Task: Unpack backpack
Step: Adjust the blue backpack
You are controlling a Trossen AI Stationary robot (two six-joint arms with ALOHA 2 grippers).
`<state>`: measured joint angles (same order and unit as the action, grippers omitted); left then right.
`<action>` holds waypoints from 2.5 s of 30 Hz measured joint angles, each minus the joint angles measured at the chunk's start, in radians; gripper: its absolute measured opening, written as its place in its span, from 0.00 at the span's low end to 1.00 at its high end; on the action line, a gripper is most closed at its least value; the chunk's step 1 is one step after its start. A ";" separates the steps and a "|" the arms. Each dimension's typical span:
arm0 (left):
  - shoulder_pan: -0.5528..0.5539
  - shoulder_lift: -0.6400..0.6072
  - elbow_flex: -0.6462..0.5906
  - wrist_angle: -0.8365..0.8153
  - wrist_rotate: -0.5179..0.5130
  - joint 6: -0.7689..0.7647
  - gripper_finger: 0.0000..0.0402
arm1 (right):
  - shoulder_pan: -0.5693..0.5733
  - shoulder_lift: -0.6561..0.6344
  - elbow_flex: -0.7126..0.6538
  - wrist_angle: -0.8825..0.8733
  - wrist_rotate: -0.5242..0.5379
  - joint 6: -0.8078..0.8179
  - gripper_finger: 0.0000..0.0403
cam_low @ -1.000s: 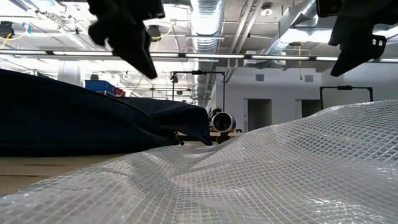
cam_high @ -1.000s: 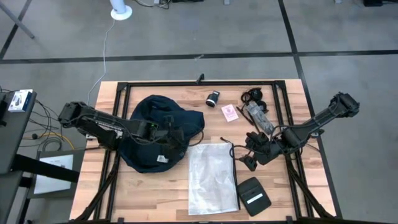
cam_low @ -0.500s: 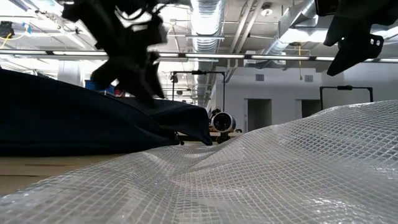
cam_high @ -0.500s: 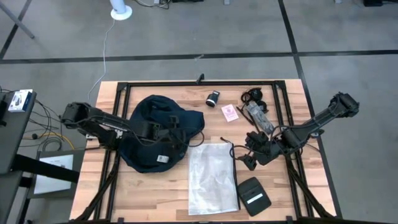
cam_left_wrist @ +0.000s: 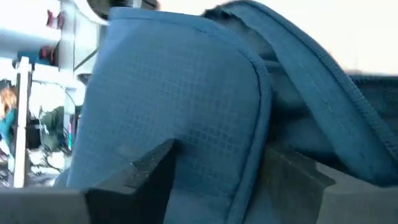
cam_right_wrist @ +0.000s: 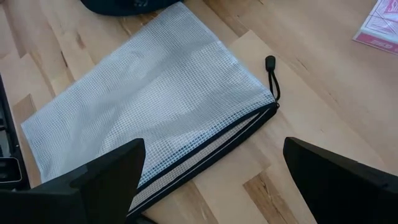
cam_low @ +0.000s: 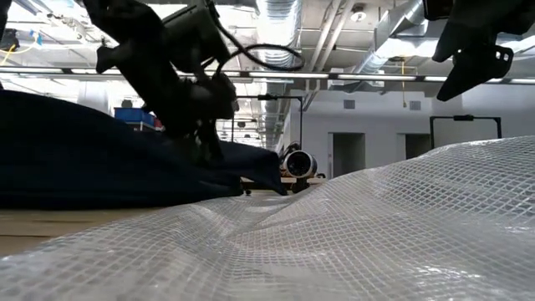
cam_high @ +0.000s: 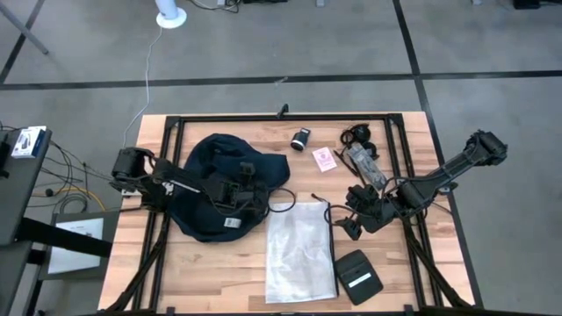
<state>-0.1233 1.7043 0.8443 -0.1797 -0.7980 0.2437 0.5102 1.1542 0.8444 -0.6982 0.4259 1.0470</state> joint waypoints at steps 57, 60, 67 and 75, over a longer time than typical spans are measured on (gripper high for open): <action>0.317 -0.442 0.315 -0.885 -0.146 -0.729 0.48 | -0.002 0.000 0.001 0.081 0.000 0.010 0.92; 0.313 -0.442 0.315 -0.885 -0.130 -0.727 0.56 | -0.002 0.000 0.001 0.082 0.000 0.009 0.92; 0.309 -0.442 0.315 -0.929 -0.028 -0.720 0.71 | -0.002 0.000 0.001 0.082 0.000 0.006 0.92; 0.361 -0.450 0.315 -1.132 -0.141 -0.782 0.73 | -0.002 0.000 0.001 0.090 0.001 -0.024 0.92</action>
<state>0.2380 1.2545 1.1591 -1.3116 -0.9391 -0.5382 0.5079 1.1538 0.8455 -0.6078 0.4268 1.0233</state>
